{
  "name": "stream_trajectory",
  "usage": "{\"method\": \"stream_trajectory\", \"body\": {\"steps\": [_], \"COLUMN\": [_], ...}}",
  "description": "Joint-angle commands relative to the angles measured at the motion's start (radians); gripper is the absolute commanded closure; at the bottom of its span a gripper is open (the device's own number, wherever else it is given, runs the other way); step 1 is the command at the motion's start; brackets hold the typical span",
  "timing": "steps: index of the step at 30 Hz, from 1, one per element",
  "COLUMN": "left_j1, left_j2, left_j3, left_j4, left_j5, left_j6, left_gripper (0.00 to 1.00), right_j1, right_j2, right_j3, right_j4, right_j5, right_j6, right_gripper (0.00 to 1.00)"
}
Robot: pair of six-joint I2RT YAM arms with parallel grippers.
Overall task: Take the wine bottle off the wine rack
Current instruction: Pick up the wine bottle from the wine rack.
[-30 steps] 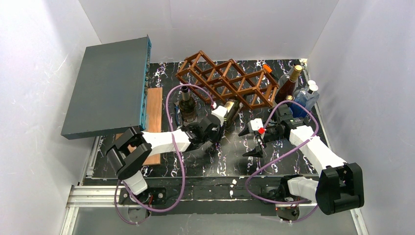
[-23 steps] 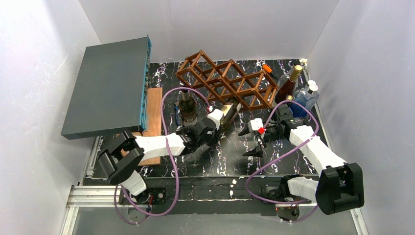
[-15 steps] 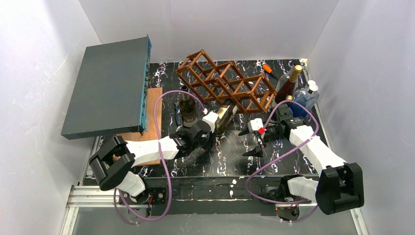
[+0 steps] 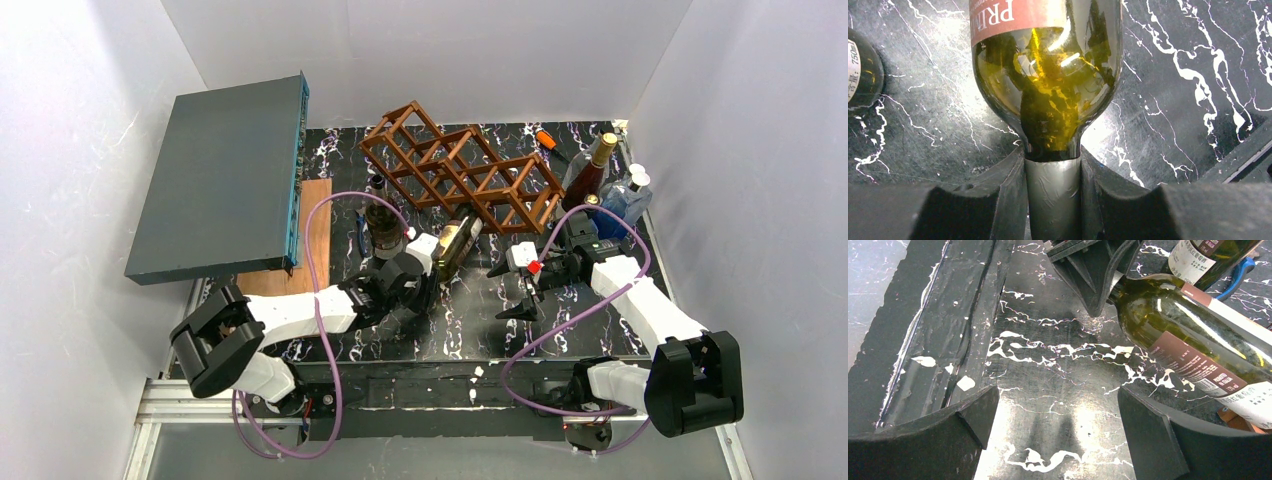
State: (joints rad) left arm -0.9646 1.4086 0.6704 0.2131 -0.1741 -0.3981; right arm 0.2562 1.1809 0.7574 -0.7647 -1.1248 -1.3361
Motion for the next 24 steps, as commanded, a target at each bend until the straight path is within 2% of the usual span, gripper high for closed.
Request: {"method": "stream_trajectory", "body": {"steps": [1,10,24], "left_j1": [-0.006,-0.005,-0.005], "left_j2": [-0.078,-0.109,-0.169], "left_j3": [0.003,-0.023,-0.029], "left_j4": [0.135,0.123,0.009], "left_j5": [-0.023,-0.005,0.044], "left_j6": [-0.020,-0.015,-0.034], "left_gripper": [1.00,1.00,1.00], "right_j1": [-0.003,-0.004,-0.004], "right_j2": [0.001,0.000,0.001], "right_j3": [0.036,0.036,0.036], "right_j4": [-0.023,-0.026,-0.028], "right_j5": [-0.016,-0.016,-0.017], "right_j6": [-0.015,-0.018,-0.021], "right_gripper": [0.02,0.02,0.02]}}
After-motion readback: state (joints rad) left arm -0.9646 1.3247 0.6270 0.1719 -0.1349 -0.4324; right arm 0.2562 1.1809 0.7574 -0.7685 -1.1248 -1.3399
